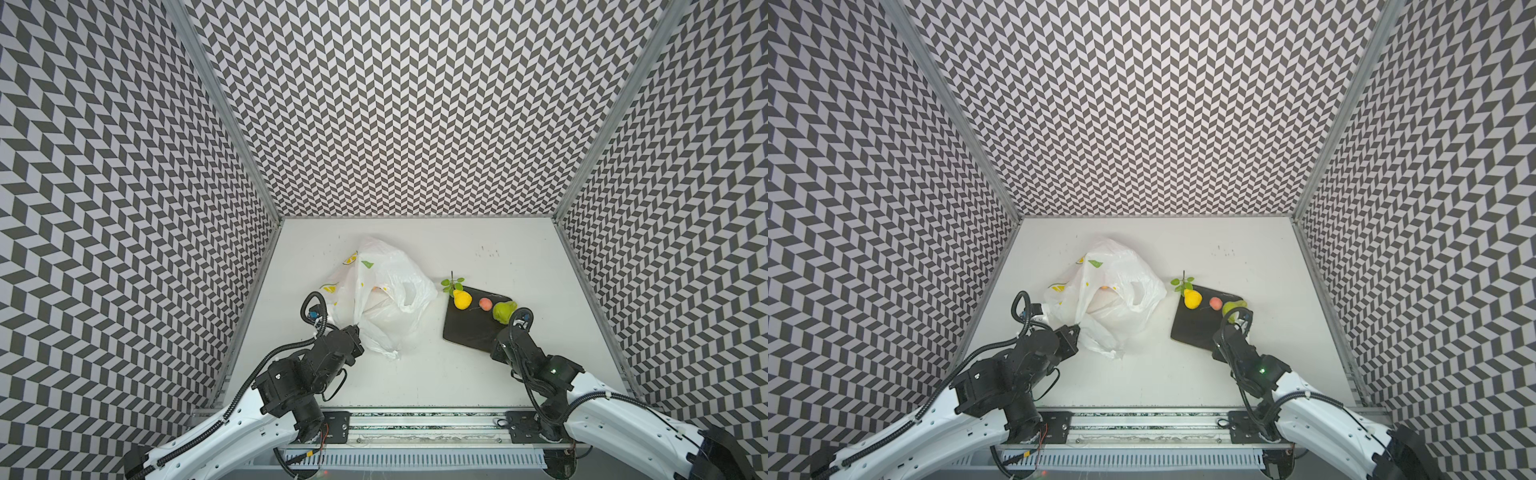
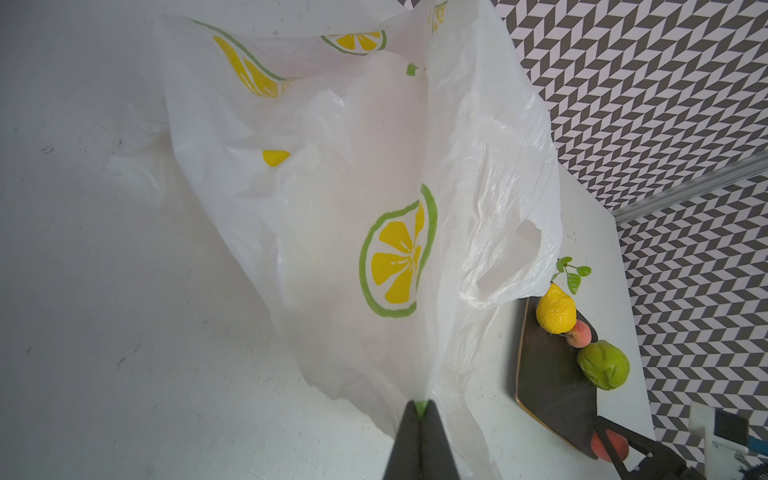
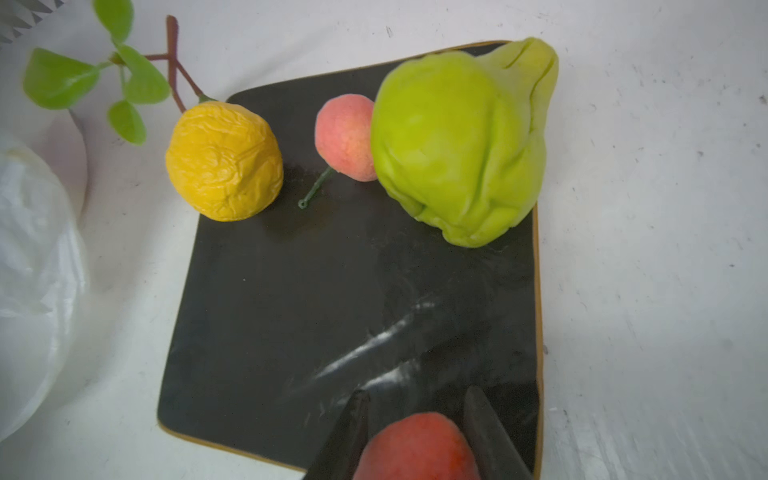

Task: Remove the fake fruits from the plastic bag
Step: 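Lower the red peach onto the black pad and open the right gripper, then move the right gripper back into the bag opening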

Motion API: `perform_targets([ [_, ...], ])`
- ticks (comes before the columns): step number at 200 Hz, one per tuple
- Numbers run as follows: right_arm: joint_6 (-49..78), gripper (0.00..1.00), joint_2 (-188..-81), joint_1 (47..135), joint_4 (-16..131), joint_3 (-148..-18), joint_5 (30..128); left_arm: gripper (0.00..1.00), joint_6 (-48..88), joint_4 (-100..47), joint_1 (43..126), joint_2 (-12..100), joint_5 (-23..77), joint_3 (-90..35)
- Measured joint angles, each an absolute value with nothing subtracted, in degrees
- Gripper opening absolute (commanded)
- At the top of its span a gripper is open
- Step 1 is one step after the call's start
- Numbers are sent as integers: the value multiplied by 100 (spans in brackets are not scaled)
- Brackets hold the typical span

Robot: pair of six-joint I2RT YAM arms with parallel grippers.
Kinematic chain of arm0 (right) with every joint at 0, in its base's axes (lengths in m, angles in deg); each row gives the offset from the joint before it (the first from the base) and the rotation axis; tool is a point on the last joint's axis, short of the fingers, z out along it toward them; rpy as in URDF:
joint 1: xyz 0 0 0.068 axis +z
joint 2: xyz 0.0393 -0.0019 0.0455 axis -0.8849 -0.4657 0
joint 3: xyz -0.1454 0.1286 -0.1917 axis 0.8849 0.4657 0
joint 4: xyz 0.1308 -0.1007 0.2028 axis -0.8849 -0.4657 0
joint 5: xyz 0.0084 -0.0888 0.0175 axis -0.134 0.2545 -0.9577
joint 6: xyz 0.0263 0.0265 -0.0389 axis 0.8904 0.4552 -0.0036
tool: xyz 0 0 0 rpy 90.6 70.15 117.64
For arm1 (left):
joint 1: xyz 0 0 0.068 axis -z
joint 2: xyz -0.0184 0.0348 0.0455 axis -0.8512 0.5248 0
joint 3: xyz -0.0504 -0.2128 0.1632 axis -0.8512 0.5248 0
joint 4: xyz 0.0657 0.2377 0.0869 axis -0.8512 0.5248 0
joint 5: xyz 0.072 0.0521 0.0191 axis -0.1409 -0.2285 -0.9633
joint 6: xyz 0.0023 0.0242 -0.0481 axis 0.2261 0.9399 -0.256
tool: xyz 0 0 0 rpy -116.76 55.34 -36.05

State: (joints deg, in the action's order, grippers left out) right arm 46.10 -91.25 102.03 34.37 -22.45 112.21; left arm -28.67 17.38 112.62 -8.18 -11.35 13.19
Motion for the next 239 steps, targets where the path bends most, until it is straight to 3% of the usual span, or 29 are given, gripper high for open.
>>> perform_targets([
  [46, 4621, 37, -9458, 10028, 3898, -2186, 11223, 0, -2867, 1760, 11262, -835, -1138, 1339],
  [137, 4579, 58, -9696, 9773, 4206, -2166, 11205, 0, -2873, 1804, 11262, -820, -1138, 1339],
  [178, 4566, 66, -9178, 9762, 3786, -2251, 11188, 0, -2871, 1797, 11262, -820, -1138, 1339],
  [239, 4138, 64, -8397, 9757, 3069, -3488, 10646, 0, -2893, 1710, 11262, -881, -1109, 1556],
])
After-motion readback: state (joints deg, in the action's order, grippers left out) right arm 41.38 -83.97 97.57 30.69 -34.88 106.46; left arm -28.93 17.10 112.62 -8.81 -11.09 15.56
